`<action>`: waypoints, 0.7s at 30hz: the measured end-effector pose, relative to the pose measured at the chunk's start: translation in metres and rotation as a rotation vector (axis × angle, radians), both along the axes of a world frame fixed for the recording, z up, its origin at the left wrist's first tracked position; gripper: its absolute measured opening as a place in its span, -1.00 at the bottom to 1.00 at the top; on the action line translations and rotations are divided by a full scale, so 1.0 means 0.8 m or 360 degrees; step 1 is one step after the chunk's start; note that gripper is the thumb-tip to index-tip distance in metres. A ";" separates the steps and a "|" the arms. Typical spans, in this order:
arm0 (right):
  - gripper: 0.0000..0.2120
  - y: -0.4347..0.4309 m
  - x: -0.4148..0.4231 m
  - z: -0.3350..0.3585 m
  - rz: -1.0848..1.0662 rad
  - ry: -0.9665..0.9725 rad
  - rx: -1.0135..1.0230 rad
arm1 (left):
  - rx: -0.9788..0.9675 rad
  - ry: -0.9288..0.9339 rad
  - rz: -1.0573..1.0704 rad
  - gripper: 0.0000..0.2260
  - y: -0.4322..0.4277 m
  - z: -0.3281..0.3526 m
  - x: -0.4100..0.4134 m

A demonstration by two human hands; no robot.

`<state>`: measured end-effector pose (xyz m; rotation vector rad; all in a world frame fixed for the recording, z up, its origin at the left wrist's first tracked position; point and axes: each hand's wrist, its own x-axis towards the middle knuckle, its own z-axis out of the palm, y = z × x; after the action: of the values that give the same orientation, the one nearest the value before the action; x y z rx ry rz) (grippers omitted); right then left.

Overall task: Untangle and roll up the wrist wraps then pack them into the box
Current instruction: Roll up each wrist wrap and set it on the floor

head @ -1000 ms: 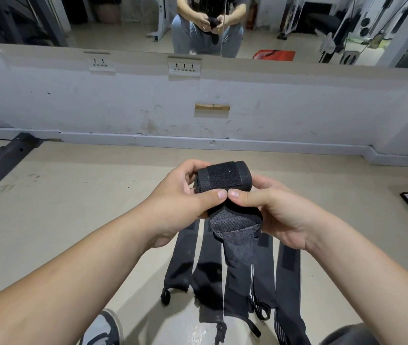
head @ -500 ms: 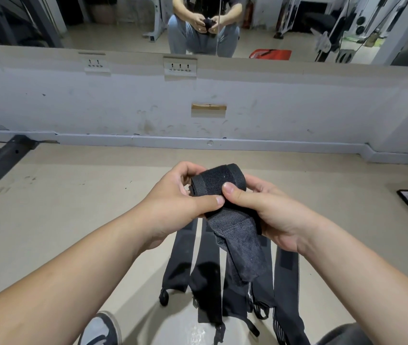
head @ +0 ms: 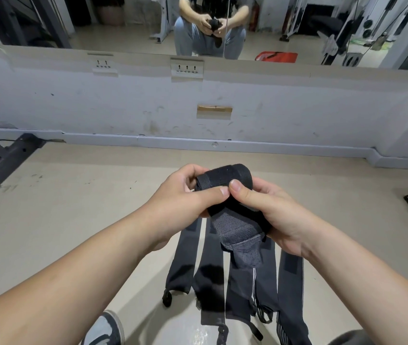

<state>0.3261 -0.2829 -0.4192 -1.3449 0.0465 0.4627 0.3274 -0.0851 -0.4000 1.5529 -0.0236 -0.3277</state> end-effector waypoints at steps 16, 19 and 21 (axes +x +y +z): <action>-0.65 -0.007 -0.004 0.007 0.0148 -0.0175 -0.0161 | 0.0284 0.0097 -0.0233 -0.40 0.015 0.005 0.003; -0.62 -0.003 -0.007 0.006 0.0338 -0.0169 -0.0208 | 0.0399 0.0214 -0.0490 -0.49 0.013 0.008 -0.004; -0.52 -0.002 -0.005 0.005 0.0323 -0.0133 -0.0198 | 0.0346 0.0242 -0.0609 -0.69 0.006 0.009 -0.009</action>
<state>0.3218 -0.2845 -0.4149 -1.4975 -0.1332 0.5815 0.3204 -0.0800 -0.3924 1.7320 -0.1724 -0.7708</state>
